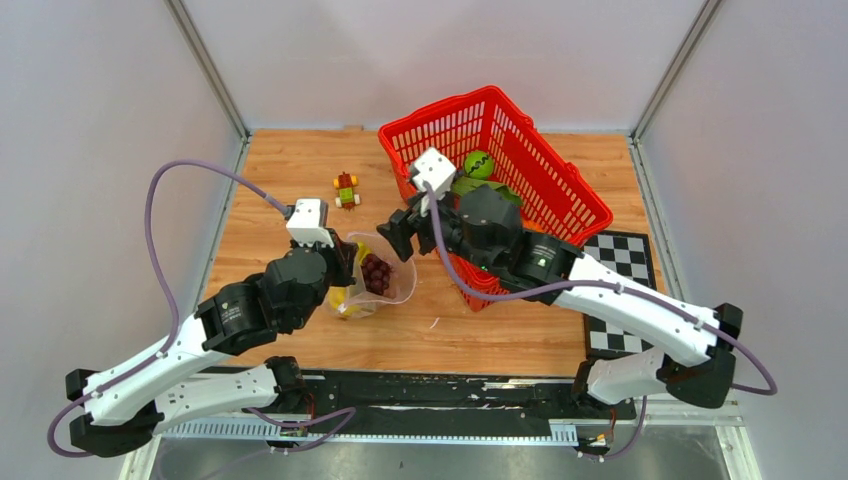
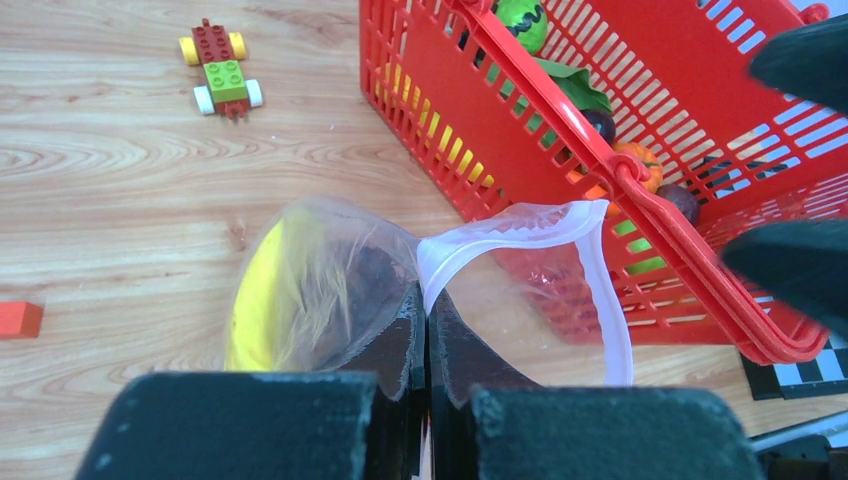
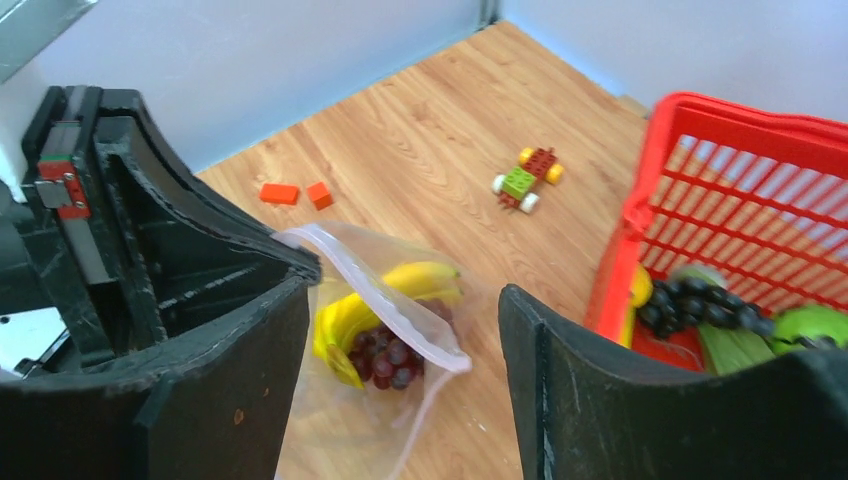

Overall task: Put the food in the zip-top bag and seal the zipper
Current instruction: Place the fake fruit in the zipper food storage bag, then pick up the fake fruit from the zipper food storage bag.

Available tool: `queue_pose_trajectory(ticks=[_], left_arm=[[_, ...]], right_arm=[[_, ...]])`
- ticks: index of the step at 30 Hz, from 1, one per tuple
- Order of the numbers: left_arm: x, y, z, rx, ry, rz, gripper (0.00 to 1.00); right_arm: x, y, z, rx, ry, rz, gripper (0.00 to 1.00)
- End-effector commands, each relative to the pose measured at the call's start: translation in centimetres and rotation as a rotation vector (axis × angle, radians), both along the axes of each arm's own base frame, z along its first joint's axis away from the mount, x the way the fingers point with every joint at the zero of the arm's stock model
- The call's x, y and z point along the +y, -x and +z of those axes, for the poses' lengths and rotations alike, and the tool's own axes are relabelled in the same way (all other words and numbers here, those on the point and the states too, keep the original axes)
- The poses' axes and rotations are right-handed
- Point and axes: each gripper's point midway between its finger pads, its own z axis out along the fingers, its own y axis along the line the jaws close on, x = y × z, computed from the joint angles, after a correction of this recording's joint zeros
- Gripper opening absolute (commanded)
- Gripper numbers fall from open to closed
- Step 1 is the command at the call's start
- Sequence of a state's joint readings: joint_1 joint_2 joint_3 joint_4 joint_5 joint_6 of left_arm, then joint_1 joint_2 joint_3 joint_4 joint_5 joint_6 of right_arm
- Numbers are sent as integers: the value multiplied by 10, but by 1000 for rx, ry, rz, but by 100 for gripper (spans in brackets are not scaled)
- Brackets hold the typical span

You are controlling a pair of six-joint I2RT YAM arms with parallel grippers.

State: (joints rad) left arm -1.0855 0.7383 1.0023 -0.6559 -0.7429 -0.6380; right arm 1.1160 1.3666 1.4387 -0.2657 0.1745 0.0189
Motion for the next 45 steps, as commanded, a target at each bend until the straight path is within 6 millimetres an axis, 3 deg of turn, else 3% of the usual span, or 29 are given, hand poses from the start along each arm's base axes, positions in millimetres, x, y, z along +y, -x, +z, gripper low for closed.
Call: queue_pose_trajectory(ticks=[1,13,16,20,25,27,32,45], left_arm=[[0,-3,21,-37,55,18,0],[-20,-2,0,-1,7,-59,0],[-21,-2,-5,8,-1,-67,0],[-24,0,-9,17,-1,-80,0],[-25,0,-8,16,-9,-88,0],[-27,0,-9,17,-9,-96,0],[-35,1,-11,26,-16,-127,0],[-38,2,-11,24,-21,-152,0]], right_arm=[[-47,-16,-1,16,8,-168,70],[-147,-96,-57,190,87,-496,70],[-175,-117,-88,293,138,-544,70],[-210,-132,-138,445,272,-590,71],[-246,-121,-199,657,524,-619,74],[-246,-109,-219,738,592,-552,75],[-249,-100,-242,817,665,-535,77],[-266,-84,-276,916,823,-508,83]])
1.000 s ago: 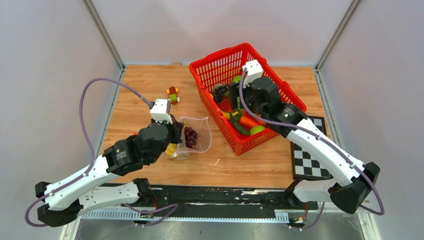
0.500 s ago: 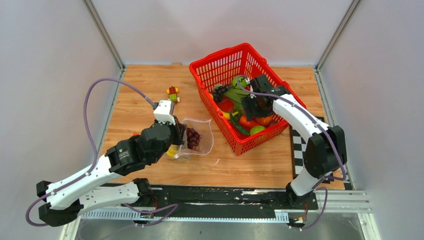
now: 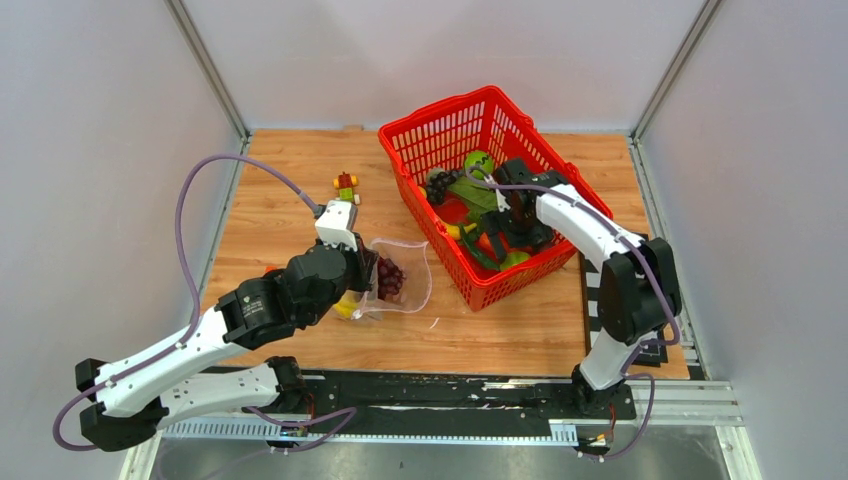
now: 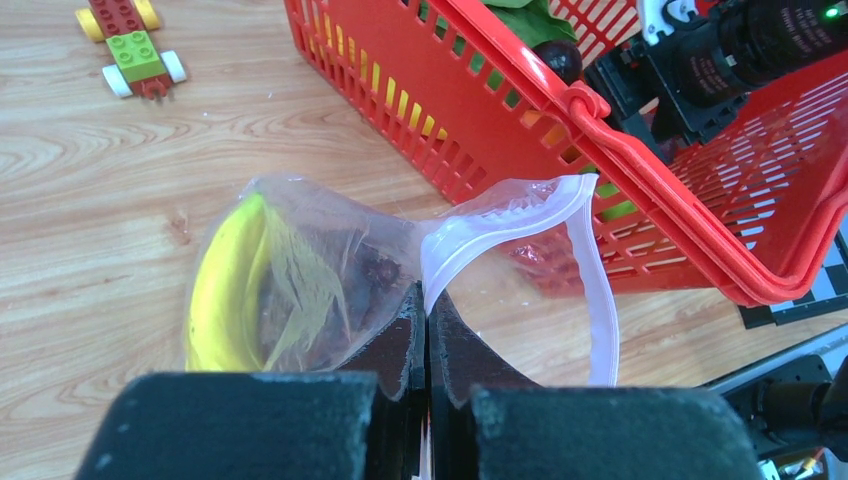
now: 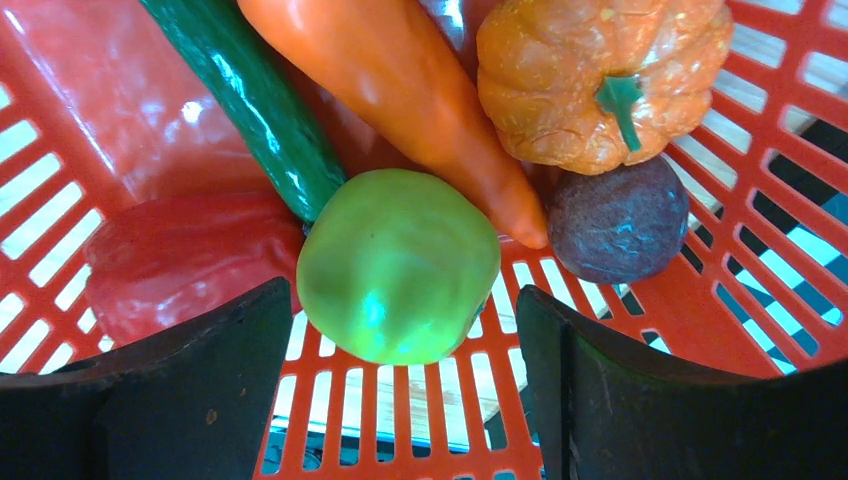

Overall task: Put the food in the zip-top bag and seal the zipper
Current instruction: Pick up the fake fruit from the zipper food storage bag.

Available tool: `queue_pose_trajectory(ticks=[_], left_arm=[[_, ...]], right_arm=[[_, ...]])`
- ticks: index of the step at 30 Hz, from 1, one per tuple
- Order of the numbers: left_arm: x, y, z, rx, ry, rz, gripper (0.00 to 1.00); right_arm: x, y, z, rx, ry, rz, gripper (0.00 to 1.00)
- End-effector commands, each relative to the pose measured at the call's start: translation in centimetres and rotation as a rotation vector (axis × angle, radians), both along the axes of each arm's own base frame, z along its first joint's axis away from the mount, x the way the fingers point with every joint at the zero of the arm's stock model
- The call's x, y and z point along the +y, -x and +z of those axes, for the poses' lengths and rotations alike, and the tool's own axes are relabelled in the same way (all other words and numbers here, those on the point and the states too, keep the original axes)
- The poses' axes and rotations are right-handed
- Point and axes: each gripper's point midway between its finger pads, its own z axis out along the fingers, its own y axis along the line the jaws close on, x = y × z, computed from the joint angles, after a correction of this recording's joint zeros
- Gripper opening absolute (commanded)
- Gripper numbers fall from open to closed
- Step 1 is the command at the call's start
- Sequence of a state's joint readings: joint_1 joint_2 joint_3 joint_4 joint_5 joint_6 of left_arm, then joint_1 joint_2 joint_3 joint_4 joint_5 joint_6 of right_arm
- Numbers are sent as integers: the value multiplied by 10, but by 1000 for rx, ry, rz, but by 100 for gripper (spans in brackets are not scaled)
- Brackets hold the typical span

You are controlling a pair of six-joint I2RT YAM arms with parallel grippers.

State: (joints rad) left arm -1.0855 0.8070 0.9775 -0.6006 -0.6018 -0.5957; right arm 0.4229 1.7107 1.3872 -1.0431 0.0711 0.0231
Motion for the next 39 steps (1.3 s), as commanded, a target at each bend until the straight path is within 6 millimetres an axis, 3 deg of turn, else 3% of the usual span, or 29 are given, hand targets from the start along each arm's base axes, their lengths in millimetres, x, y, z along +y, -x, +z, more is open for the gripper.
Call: queue_pose_trajectory(ticks=[1,9,13,15,18,20,26,29,34,39], left_arm=[[-3,-2,10,-26,25,-10,0],[-4,-1,8,-22,29,-14,0],[-4,-2,9,-24,30,-11,0],[-3,-2,9,-25,30,-10,0],[-3,-2,10,-26,33,-10,0],[-4,-2,9,-24,31,-10,0],[-5,-2,8,-22,31,-12,0],[-7,-2,7,-20,28,-14,0],[-8,-2,7,-19,29,-19,0],[-10,-2,5,-14,26,-26,0]], right_arm=[[-1,1,-10,47,11,49,83],[-5,1,-35,97,50,48,82],[-2,0,-34,90,34,49,80],[-1,-1,-32,84,29,50,74],[2,-2,-25,67,6,58,52],[4,-5,-15,34,-10,54,45],[20,-17,34,-131,-138,55,40],[20,-25,48,-198,-150,42,37],[20,-37,54,-263,-169,-17,37],[20,-55,44,-336,-177,-76,37]])
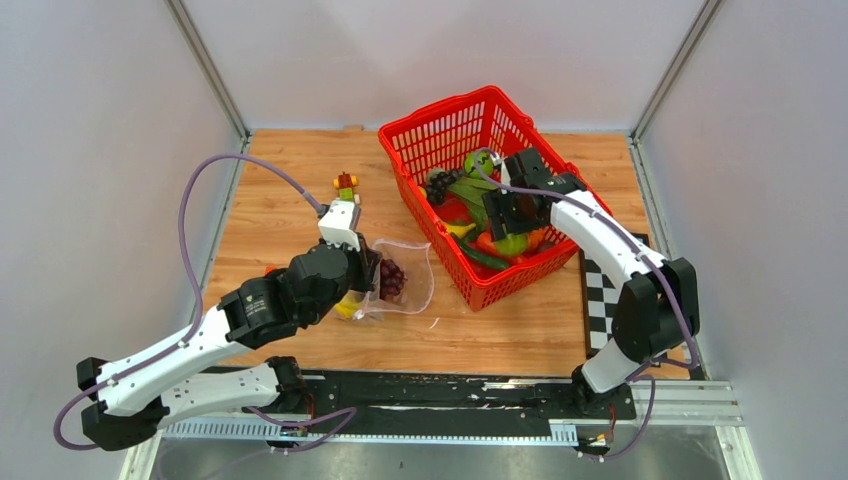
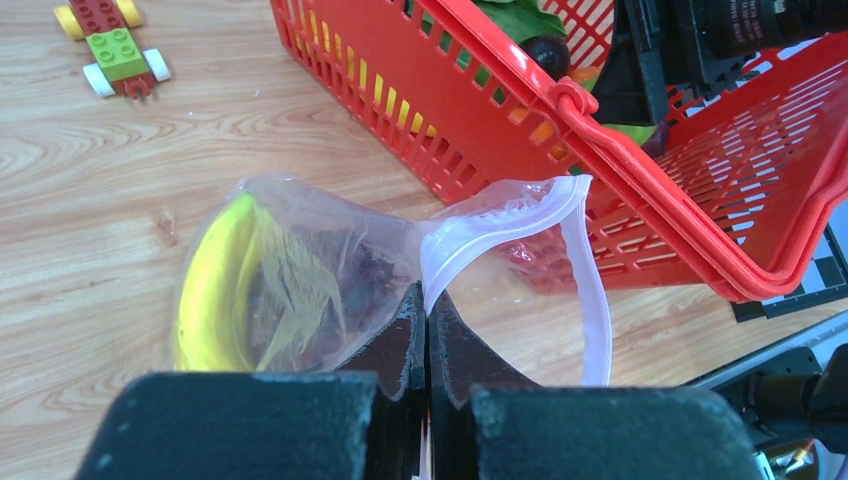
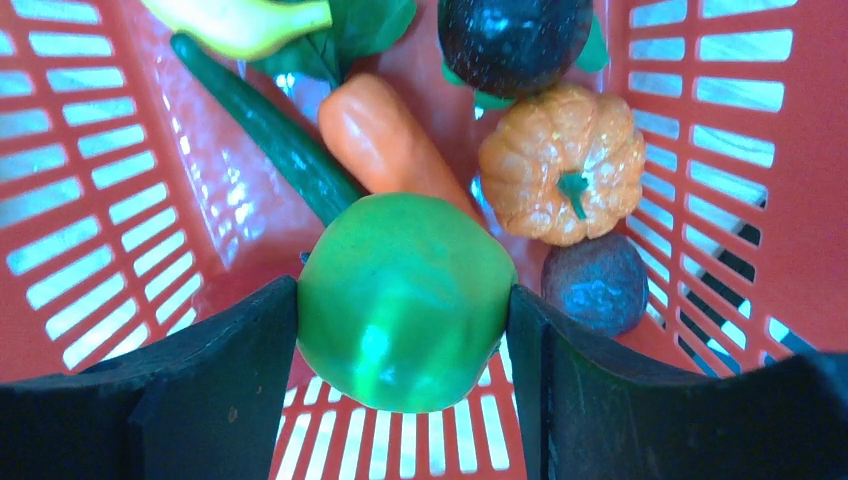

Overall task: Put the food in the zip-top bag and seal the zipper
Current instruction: Pick up the fake fruit from the zipper food storage bag.

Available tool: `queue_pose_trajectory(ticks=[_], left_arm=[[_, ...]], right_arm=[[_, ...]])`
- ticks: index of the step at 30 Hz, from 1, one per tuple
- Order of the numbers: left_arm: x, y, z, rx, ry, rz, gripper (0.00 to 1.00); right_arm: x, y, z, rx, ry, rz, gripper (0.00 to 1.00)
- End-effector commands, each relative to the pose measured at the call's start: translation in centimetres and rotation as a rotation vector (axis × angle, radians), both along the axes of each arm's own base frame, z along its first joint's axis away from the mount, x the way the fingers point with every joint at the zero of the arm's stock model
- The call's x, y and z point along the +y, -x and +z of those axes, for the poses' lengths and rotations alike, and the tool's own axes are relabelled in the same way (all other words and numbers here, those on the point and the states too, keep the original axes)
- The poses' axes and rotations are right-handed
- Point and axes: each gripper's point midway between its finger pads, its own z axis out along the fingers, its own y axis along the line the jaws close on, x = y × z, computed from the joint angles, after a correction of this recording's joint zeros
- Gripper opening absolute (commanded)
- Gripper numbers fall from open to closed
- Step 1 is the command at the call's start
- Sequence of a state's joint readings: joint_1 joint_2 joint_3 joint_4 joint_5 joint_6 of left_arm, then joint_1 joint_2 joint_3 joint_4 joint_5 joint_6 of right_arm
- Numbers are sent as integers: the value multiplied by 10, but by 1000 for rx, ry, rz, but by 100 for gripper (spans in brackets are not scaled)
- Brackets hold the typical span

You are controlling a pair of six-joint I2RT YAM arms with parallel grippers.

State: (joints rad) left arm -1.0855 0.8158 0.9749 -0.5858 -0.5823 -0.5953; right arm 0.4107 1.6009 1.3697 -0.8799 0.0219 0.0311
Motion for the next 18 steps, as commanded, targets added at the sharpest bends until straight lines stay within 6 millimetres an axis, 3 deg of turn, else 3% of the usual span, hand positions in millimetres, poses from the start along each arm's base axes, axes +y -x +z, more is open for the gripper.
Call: queue_pose_trajectory(ticks=[1,5,9,12,18], left_arm=[[-6,-3,5,-17,18,-10,0],[-11,-2,3,-10,19,-28,0],[-10,0,1,-3,15,-31,0],[-7,0,1,-7,18,-26,0],[-9,-1,2,-11,17,-27,0]], right_arm=[[0,-32,1,-139,-33,-101,38],[1,-55,-20,-169,-11,-136,40],[6,-48,-51,-45,19,-110,45],[1,-41,-66,-1,50,-107,55],[-4,-31,-74,45,75,-87,69]])
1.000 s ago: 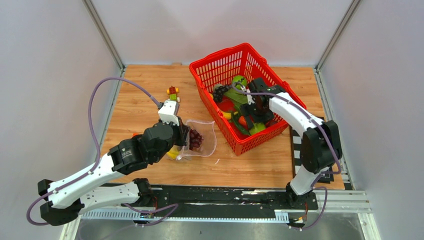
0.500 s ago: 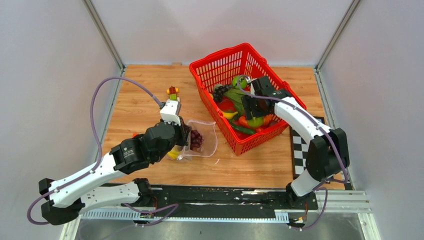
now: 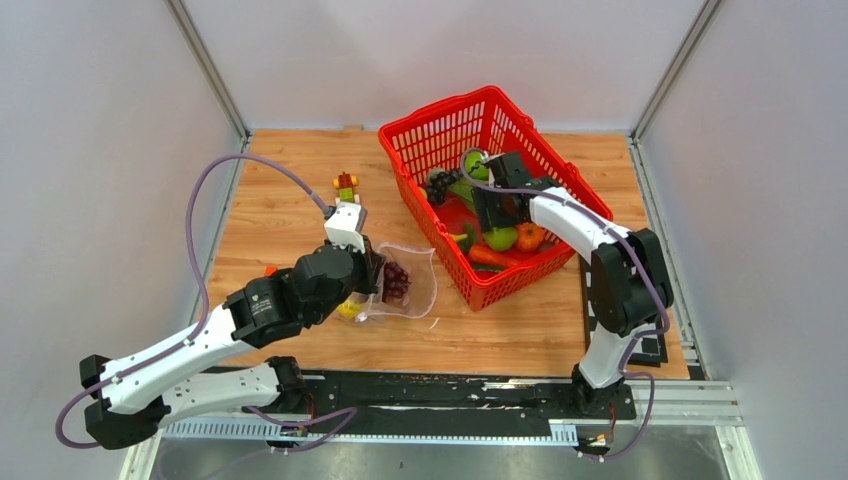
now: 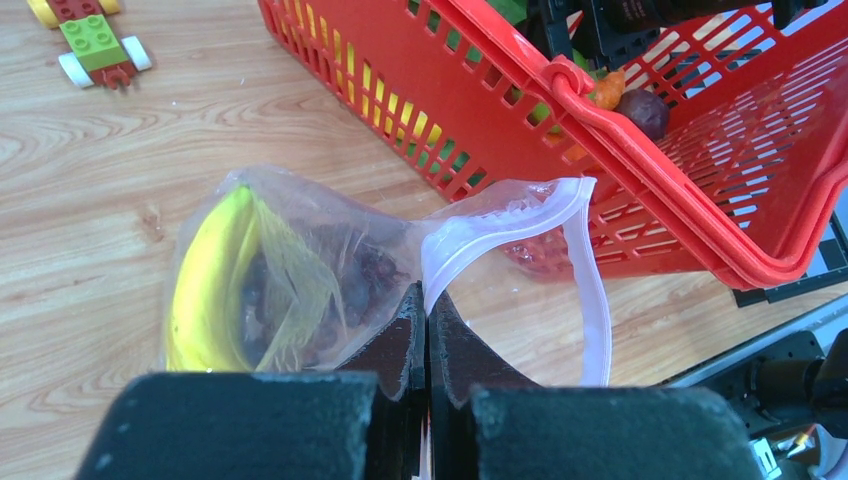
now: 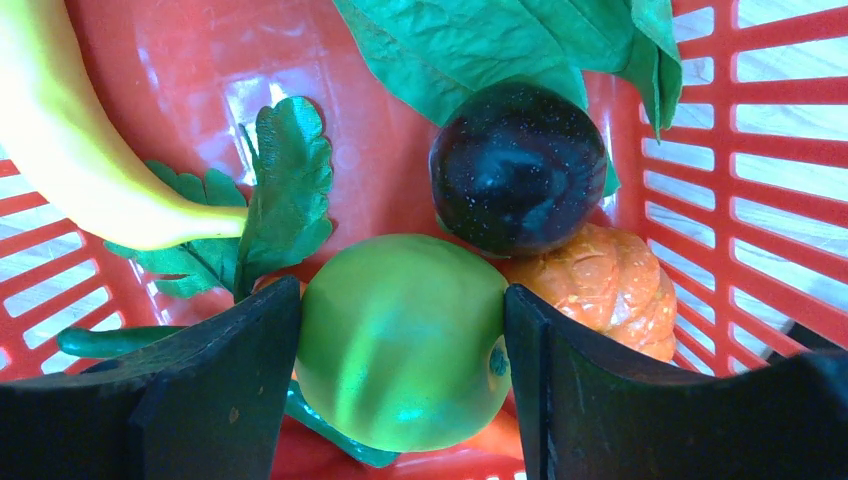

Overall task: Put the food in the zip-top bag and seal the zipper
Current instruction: Pick up the fake fruit from the zipper food storage bag.

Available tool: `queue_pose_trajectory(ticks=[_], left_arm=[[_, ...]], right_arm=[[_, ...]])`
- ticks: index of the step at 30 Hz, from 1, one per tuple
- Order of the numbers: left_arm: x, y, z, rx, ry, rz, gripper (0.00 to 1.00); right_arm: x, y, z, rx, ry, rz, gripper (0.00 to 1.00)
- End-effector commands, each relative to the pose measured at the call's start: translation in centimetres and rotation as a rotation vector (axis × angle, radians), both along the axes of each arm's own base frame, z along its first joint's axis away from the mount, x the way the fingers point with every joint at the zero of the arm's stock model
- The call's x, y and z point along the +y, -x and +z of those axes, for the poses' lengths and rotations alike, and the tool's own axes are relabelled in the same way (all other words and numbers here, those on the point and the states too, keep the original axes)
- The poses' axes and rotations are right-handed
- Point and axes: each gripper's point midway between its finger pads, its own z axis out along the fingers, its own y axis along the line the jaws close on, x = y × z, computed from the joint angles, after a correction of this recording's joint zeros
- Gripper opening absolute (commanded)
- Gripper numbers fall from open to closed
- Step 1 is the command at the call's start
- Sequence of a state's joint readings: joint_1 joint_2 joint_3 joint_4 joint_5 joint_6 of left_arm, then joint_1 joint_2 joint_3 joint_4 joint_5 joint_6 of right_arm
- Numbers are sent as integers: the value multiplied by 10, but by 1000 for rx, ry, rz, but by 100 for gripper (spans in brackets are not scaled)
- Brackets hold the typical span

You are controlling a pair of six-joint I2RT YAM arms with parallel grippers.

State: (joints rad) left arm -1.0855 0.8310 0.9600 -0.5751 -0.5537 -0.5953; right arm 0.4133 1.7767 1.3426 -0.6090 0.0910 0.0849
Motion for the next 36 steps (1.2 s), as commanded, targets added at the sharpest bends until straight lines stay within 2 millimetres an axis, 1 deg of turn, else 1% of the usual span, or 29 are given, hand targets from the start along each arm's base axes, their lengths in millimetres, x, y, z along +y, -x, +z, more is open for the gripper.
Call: queue_pose_trajectory(ticks=[1,5,10,12,13,18,20,21,23,24,25,28,30,33,36], left_arm=[[-3,-3,10,-29,26,-5,0],[-5,-3,8,-23,24,-9,0],[-3,-2,8,-23,30,-5,0],[-2,-2,8,-24,33,-2,0],[-2,-2,8,-24,33,-1,0],[-3,-2,8,-23,32,-5,0],[-3,-2,8,-22,34,-7,0],[-3,-2,8,-22,33,-7,0],[-3,-1,8,-22,33,-7,0],[-3,-1,8,-22,34,-6,0],[-3,-1,8,-22,34,-6,0],[-3,-1,8,-22,33,-7,0],[-2,-1,8,-23,36,-5,0],[-4,-1,8,-22,37,-8,0],[-4,-1,8,-23,36,-9,0]], right_arm=[[-18,26,-22,122,61,-5,71],[-15,28,-15,121,41,20,79],[-15,37,-12,161,46,53,86],[-14,41,-9,172,32,68,95],[-13,42,-7,172,32,71,97],[-15,45,-9,190,38,68,99],[-18,43,-9,174,49,52,98],[-18,41,-9,164,44,49,95],[-17,36,-5,130,31,38,83],[-16,31,-2,100,23,31,81],[-16,28,0,83,18,25,82],[-12,19,10,37,-8,24,94],[-5,14,14,22,-44,33,96],[8,10,10,45,-98,43,98],[12,8,-2,69,-107,28,99]])
